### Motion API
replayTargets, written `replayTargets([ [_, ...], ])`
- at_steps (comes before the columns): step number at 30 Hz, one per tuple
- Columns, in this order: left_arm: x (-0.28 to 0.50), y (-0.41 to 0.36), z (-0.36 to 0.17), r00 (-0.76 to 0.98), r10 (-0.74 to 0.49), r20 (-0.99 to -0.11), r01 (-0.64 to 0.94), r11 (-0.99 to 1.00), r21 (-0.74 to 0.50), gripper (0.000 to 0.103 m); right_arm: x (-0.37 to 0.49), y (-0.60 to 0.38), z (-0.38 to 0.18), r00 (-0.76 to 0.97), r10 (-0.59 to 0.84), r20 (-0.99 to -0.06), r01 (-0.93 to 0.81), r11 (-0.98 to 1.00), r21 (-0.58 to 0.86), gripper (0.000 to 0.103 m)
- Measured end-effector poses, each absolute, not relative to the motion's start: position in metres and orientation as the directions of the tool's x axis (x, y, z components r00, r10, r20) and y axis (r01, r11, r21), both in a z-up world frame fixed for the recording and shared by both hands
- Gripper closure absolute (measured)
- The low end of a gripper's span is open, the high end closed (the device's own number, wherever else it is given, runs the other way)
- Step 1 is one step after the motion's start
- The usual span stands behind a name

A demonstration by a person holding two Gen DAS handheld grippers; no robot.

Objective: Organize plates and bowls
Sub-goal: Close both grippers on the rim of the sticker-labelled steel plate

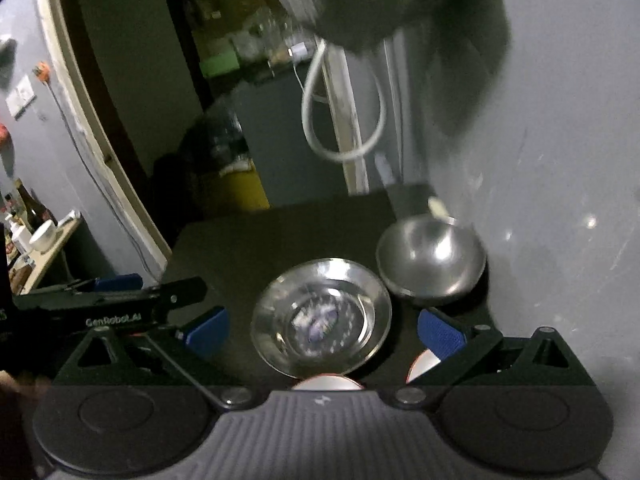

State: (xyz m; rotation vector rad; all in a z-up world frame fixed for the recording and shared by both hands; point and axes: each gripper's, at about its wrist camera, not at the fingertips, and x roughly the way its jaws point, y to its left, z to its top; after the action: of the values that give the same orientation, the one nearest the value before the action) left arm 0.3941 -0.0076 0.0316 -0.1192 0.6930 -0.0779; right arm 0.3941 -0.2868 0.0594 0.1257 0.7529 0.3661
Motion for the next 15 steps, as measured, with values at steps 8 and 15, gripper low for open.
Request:
replayTargets([
  [8, 0.433, -0.018, -0.009, 0.705, -0.087, -0.704, -0.002, 0.992, -0.124, 0.001, 0.436, -0.282, 0.005, 0.599, 0.352, -0.719, -0.258, 0.935, 0.244, 0.000],
  [15, 0.453, -0.024, -0.030, 0.673, -0.093, -0.733, -0.014, 0.990, -0.139, 0.001, 0.453, -0.273, -0.018, 0.593, 0.320, -0.739, -0.266, 0.944, 0.195, 0.005],
])
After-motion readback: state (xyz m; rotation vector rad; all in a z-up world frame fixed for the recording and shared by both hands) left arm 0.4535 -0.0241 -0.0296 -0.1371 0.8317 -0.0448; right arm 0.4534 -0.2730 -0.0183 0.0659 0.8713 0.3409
